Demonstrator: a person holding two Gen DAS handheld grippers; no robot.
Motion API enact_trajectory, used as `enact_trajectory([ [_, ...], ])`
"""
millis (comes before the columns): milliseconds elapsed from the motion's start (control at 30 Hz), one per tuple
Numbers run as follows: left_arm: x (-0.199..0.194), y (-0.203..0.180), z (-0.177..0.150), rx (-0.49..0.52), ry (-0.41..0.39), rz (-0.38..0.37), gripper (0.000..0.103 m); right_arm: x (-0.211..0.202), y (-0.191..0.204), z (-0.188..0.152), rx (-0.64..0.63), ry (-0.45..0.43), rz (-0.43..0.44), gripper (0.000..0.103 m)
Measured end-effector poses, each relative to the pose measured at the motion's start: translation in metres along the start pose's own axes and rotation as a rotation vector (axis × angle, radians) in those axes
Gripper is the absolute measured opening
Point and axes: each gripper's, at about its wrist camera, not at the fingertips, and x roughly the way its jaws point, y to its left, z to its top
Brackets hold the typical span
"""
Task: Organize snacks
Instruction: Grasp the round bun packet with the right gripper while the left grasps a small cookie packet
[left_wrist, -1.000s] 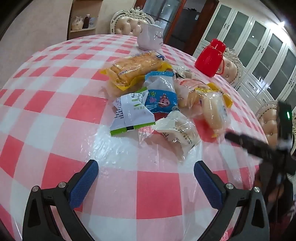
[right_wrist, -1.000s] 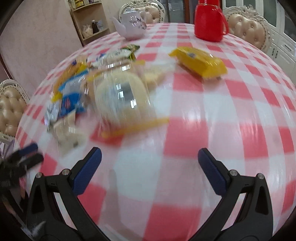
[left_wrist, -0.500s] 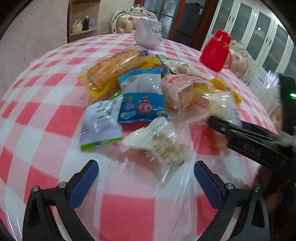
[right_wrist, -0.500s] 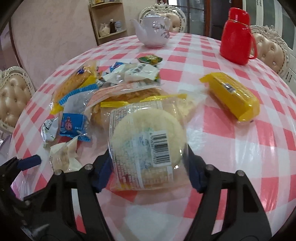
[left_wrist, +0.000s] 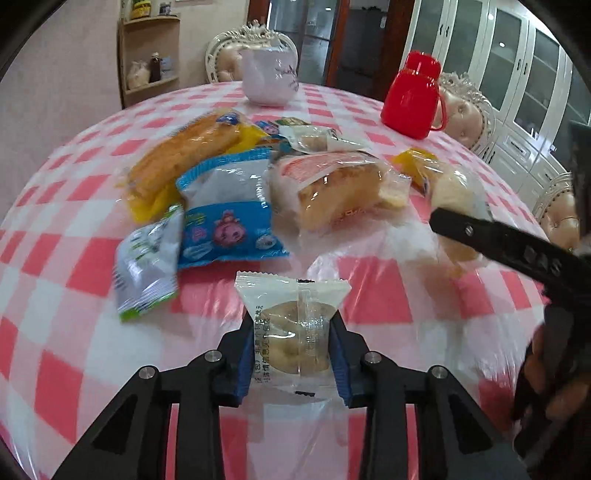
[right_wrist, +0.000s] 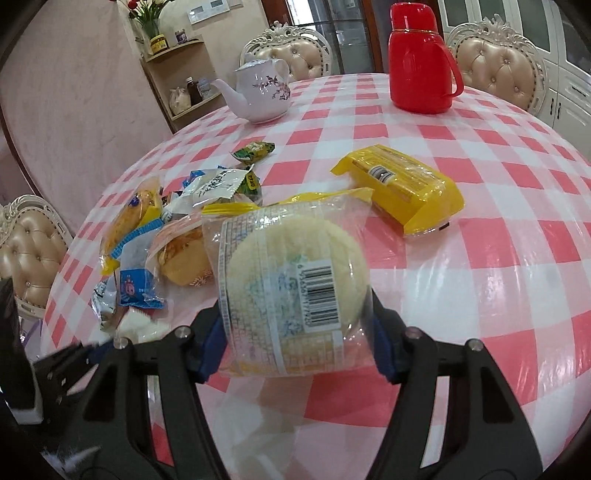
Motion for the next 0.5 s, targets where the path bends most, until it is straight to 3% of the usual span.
enact_trajectory([
  [200,-0.020,0.020,-0.012,-0.009,-0.035,-0.002,0.036,-0.003,0.002,-0.003,-0.012,-0.021,0.004,0.068],
  [500,-0.042,0.070,-0.026,-0.120,-0.078,-0.009,0.037,-0.002,0.015,-0.014,-0.011,-0.028,0.012,0.068],
])
